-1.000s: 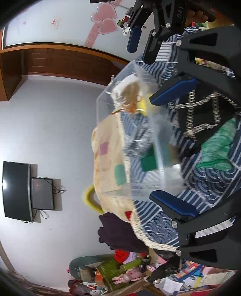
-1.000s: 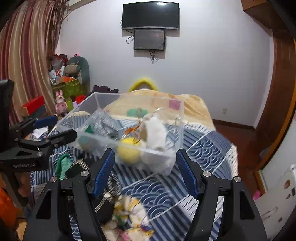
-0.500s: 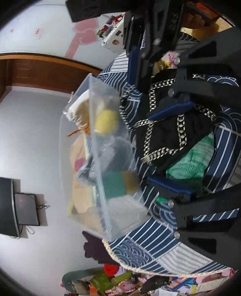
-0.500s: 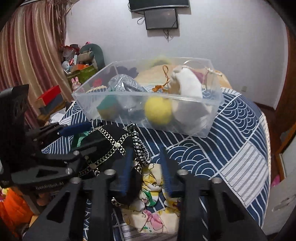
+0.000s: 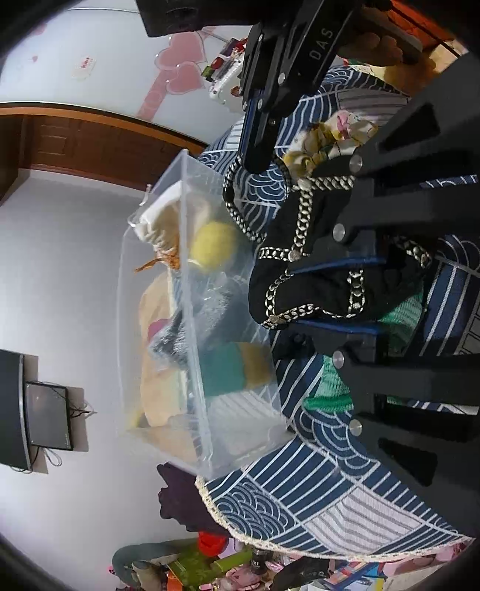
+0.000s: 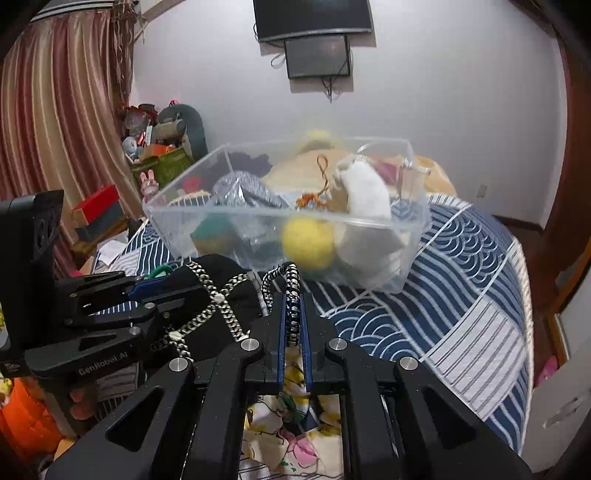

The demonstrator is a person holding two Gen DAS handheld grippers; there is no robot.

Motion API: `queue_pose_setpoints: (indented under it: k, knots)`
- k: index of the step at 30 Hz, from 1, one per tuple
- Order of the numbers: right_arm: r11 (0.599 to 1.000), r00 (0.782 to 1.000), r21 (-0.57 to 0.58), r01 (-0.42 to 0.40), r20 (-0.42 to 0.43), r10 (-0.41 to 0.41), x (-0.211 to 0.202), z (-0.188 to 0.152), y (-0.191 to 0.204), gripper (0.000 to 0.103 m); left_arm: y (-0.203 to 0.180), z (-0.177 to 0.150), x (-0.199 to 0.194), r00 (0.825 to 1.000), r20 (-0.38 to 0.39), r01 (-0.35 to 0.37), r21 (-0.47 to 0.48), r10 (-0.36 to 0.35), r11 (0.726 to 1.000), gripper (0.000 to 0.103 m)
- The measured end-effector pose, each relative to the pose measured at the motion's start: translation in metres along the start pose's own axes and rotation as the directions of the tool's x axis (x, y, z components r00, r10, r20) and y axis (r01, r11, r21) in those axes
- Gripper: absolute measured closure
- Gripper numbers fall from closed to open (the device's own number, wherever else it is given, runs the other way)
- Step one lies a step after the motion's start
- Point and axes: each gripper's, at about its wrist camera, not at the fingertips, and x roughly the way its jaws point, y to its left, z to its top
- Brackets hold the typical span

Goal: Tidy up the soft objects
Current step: 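Grasp the black chain bag with the left tool while the right grasps its chain strap, then lift the black chain bag with both tools and drop it into the box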

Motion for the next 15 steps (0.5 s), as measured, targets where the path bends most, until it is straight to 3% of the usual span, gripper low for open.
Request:
queue_pose_setpoints:
  k: [7,15]
  knots:
    - [1.000,0.997,-0.019,0.022,0.072,-0.021,-0.024,0.006,0.001,0.097,0.007,0.009,-0.036,0.995,0.097,0.002,-0.020,0.000,1.000,0.085]
    - [0.999,0.990,-0.013,0.043,0.138,-0.041,-0.040,0.022,0.001,0.097,0.015,0.036,-0.069,0.977,0.210,-0.023,-0.029,0.029,0.999,0.085]
